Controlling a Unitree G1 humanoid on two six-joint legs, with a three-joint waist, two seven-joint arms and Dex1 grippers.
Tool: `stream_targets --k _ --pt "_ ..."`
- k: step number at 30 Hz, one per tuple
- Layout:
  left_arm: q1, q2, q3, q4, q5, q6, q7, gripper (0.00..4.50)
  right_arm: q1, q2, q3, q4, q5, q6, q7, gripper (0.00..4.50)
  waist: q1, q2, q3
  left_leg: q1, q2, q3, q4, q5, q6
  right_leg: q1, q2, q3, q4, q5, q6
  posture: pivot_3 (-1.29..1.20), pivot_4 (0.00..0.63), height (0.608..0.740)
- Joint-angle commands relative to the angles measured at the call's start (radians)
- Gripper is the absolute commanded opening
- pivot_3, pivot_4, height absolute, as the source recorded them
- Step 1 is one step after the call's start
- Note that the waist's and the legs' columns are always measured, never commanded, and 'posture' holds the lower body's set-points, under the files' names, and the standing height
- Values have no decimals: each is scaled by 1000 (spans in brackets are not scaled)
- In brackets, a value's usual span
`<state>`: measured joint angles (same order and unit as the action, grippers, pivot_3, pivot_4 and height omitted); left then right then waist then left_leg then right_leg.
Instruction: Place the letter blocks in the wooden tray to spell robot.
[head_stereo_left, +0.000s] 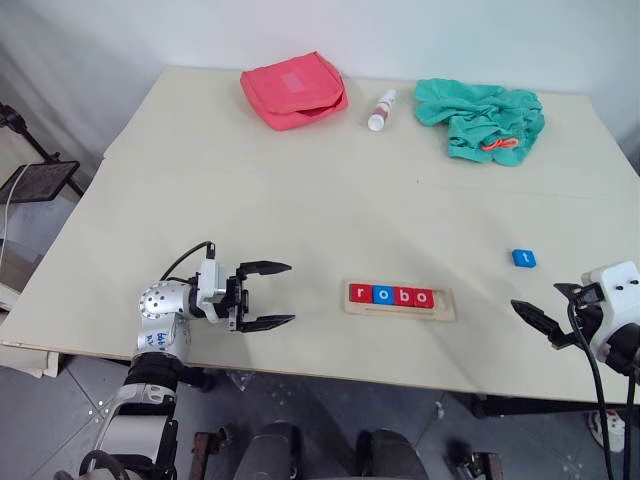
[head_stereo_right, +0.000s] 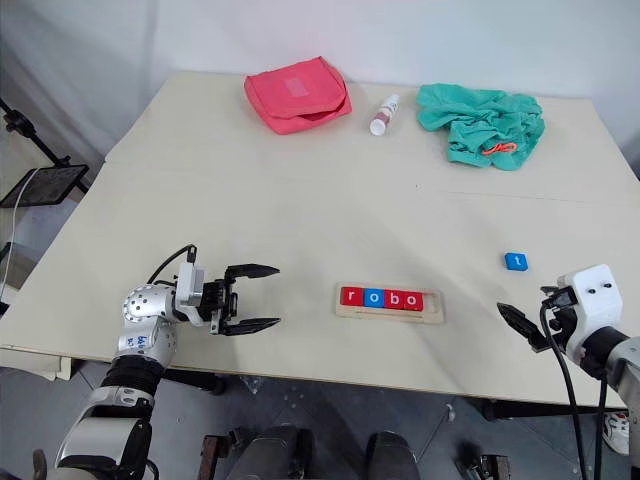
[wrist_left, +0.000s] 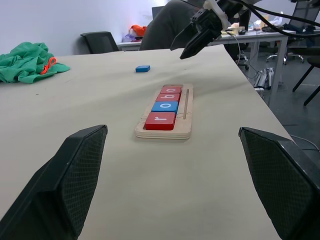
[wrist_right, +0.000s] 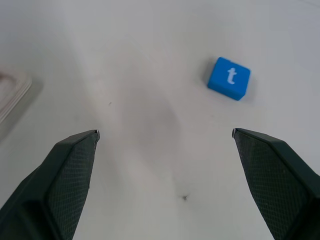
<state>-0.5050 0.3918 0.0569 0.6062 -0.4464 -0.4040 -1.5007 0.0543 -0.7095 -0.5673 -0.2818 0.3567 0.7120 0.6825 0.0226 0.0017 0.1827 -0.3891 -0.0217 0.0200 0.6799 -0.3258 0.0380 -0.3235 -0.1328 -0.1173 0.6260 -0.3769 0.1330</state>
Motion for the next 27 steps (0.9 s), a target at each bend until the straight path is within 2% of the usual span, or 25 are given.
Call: stream_targets --k 1,11,16,27 --pt "-7 3 -2 -13 -18 -3 -60 4500 -45 1 -28 16 23 16 -53 4464 0 0 0 0 0 0 0 0 0 0 0 0 0 0 0 0 150 740" --pt "9 10 -8 -46 -24 12 -61 4500 -233 -54 67 244 2 17 -99 4464 0 0 0 0 0 -1 -1 0 0 0 0 0 0 0 0 0 150 740" --pt "33 28 -7 -93 -35 26 -59 4500 -464 -69 187 552 -66 -50 -102 4464 -20 0 0 0 0 3 0 1 1 -1 -1 0 0 0 0 0 150 740" --pt "83 44 -6 -159 -43 39 -23 4500 -617 -39 287 846 -122 -166 -98 4464 -26 0 0 0 0 1 -3 1 1 -2 -1 0 0 0 0 0 150 740"
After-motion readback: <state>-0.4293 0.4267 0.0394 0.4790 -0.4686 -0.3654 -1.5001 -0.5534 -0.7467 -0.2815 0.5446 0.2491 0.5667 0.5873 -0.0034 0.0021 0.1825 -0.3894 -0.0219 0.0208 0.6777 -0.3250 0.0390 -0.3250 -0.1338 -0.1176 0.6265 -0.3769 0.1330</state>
